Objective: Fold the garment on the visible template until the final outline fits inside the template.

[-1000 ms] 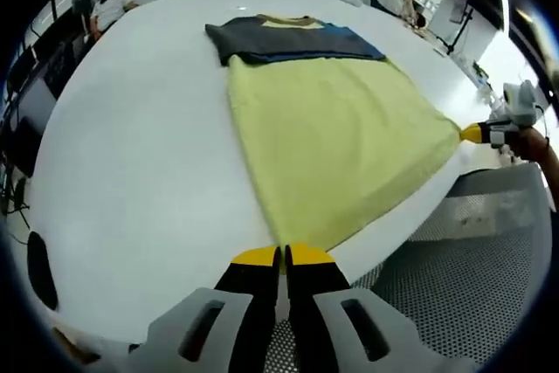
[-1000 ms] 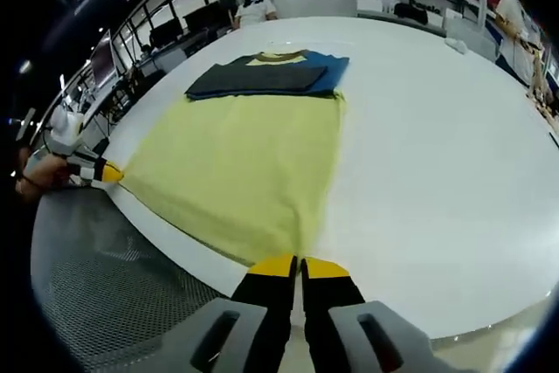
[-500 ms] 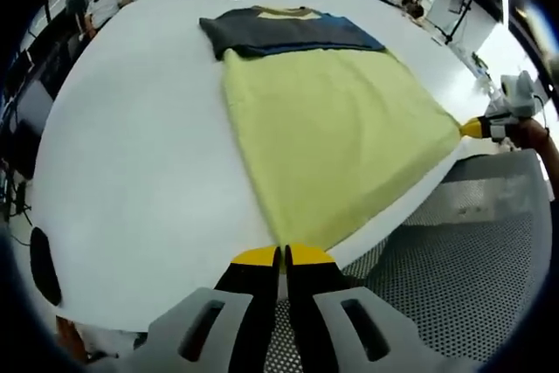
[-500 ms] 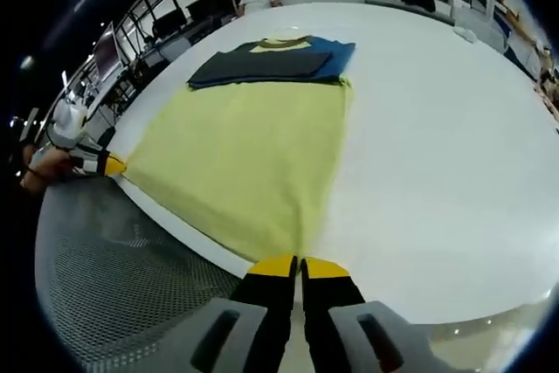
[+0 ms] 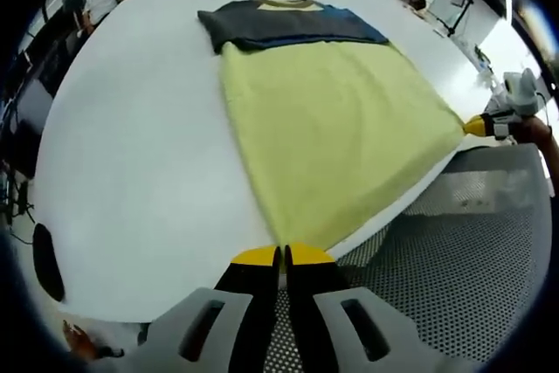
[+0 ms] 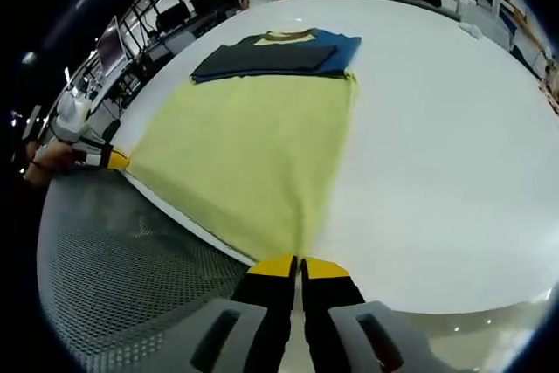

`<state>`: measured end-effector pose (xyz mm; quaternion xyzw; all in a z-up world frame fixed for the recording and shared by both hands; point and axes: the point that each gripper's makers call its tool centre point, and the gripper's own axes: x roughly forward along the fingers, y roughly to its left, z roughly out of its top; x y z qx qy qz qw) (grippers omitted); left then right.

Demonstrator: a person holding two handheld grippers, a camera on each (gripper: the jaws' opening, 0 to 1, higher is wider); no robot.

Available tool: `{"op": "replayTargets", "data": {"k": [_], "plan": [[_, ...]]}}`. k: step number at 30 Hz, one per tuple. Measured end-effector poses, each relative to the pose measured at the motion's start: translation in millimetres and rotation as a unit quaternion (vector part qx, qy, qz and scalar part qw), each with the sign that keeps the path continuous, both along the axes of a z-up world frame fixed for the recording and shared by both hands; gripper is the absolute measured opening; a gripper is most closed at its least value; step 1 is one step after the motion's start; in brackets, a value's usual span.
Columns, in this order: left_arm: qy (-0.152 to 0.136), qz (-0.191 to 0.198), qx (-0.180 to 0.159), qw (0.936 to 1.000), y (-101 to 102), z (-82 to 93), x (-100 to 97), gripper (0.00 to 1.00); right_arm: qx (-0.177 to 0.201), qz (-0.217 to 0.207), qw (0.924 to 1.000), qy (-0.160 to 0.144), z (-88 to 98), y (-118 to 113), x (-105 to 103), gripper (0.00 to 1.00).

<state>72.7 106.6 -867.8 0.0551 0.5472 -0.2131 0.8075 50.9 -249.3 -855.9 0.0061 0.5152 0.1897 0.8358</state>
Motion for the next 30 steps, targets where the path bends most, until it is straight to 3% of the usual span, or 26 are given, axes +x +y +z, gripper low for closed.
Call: {"op": "replayTargets", "data": {"k": [4, 16, 30], "plan": [[0.022, -0.005, 0.011, 0.9997, 0.6, -1.0, -9.0, 0.0, -0.002, 0.008, 0.9998, 0.017, -1.3, 2.1, -8.3, 0.0], [0.03, 0.009, 0.008, 0.9995, 1.7, -0.8, -9.6, 0.0, 0.003, 0.01, 0.9998, 0.019, 0.2, 3.6, -7.0, 0.0], [0.011, 0.014, 0.008, 0.9998, 1.2, 14.7, -0.2, 0.0, -0.001, 0.031, 0.9995, 0.002, 19.0, 2.2, 5.9, 0.0]]}}
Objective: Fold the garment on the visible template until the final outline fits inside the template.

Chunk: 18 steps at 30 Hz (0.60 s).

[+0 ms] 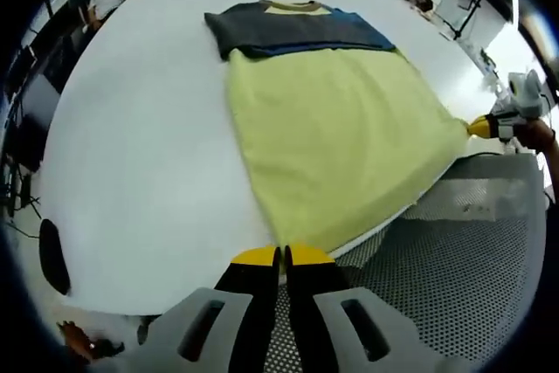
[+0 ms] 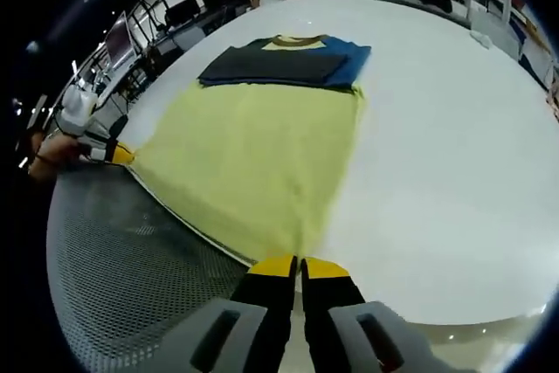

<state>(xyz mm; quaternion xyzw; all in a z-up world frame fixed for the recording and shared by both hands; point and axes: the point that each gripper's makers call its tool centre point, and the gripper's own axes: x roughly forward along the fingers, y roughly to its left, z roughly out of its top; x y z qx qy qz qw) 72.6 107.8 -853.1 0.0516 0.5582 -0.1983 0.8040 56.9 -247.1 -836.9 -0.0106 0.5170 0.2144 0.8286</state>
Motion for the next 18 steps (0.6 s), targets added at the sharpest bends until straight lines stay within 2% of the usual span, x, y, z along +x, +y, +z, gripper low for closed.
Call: {"op": "replayTargets", "data": {"k": [8, 18], "plan": [[-0.021, 0.01, -0.007, 0.9997, -2.1, 17.2, 16.7, 0.0, 0.004, 0.013, 0.9996, -0.023, 18.8, 2.4, 14.6, 0.0], [-0.058, 0.031, -0.024, 0.9975, -1.1, 42.9, 49.7, 0.0, 0.01, 0.017, 0.9979, -0.062, 45.0, 3.9, 45.0, 0.0]]}}
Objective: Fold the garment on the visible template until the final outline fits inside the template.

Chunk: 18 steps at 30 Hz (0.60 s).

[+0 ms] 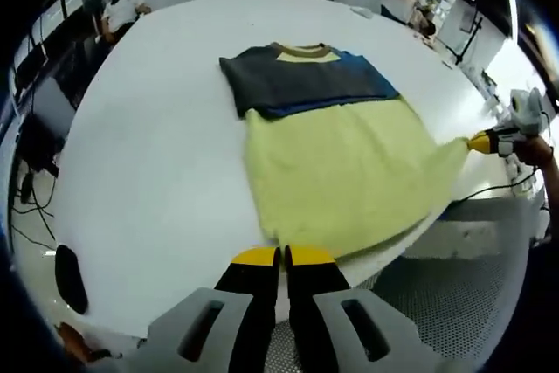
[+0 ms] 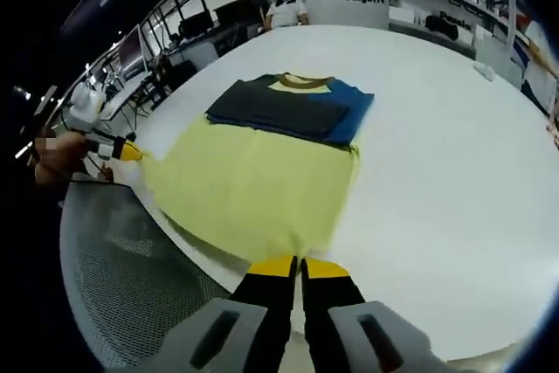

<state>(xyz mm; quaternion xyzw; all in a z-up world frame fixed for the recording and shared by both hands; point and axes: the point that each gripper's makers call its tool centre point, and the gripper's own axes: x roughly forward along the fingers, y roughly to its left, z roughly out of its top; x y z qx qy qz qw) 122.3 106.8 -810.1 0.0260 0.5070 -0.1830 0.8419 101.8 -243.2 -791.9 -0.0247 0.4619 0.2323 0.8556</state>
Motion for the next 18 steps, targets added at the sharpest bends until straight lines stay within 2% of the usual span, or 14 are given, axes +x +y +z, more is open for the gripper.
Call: {"op": "replayTargets", "data": {"k": [10, 18], "plan": [[-0.035, 0.008, 0.0, 0.9994, 1.7, 18.0, 35.7, 0.0, 0.003, 0.001, 0.9993, -0.036, 19.6, 0.7, 34.6, 0.0], [-0.078, 0.017, -0.007, 0.9968, -0.1, 39.5, 76.8, 0.0, -0.005, -0.01, 0.9981, -0.061, 31.1, -1.8, 67.5, 0.0]]}}
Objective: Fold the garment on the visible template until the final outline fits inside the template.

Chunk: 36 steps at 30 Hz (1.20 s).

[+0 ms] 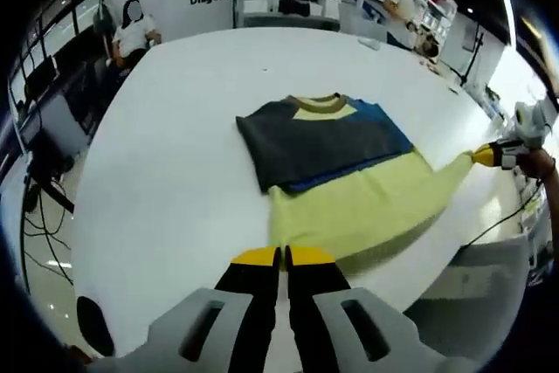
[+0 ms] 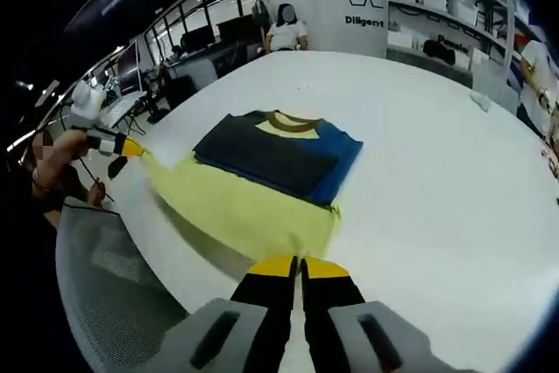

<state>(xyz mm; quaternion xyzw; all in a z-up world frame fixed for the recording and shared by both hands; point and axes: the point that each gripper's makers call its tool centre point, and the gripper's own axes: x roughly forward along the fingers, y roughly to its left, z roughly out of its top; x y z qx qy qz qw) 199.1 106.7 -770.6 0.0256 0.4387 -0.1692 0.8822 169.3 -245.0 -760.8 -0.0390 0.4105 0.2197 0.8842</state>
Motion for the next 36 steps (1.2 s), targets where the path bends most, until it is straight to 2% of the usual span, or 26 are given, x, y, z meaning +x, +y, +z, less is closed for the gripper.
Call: {"op": "replayTargets", "data": {"k": [1, 5, 12, 16, 19, 21, 28, 29, 36], "plan": [[-0.011, 0.001, -0.004, 0.9999, -0.9, 3.1, 7.0, 0.0, -0.001, -0.001, 1.0, -0.001, 0.6, 0.4, 1.7, 0.0], [-0.018, 0.007, -0.003, 0.9998, 0.5, 6.5, 23.4, 0.0, 0.001, -0.004, 0.9999, -0.014, 5.9, 2.6, 15.3, 0.0], [-0.039, 0.015, -0.014, 0.999, -1.1, 13.0, 49.6, 0.0, 0.008, -0.042, 0.9988, -0.023, 12.8, 0.1, 44.0, 0.0], [-0.049, 0.019, -0.017, 0.9985, -2.1, 13.8, 66.9, 0.0, -0.003, -0.057, 0.9978, -0.033, 16.2, -1.2, 62.9, 0.0], [-0.057, 0.019, -0.013, 0.9981, -2.0, 14.9, 81.0, 0.0, -0.001, -0.063, 0.9975, -0.031, 16.2, 0.3, 73.7, 0.0], [-0.075, 0.012, -0.004, 0.9971, -3.0, 19.0, 93.2, 0.0, -0.011, -0.063, 0.9973, -0.034, 14.7, 0.8, 83.3, 0.0], [-0.081, 0.02, -0.004, 0.9965, -3.4, 17.0, 120.2, 0.0, -0.032, -0.069, 0.9962, -0.043, 12.4, 3.8, 110.6, 0.0], [-0.092, 0.02, 0.002, 0.9955, -2.2, 19.5, 126.3, 0.0, -0.033, -0.07, 0.996, -0.045, 12.6, 4.1, 115.2, 0.0], [-0.103, 0.023, 0.006, 0.9944, -1.2, 21.5, 155.4, 0.0, -0.017, -0.088, 0.9947, -0.049, 9.9, 2.3, 141.3, 0.0]]}}
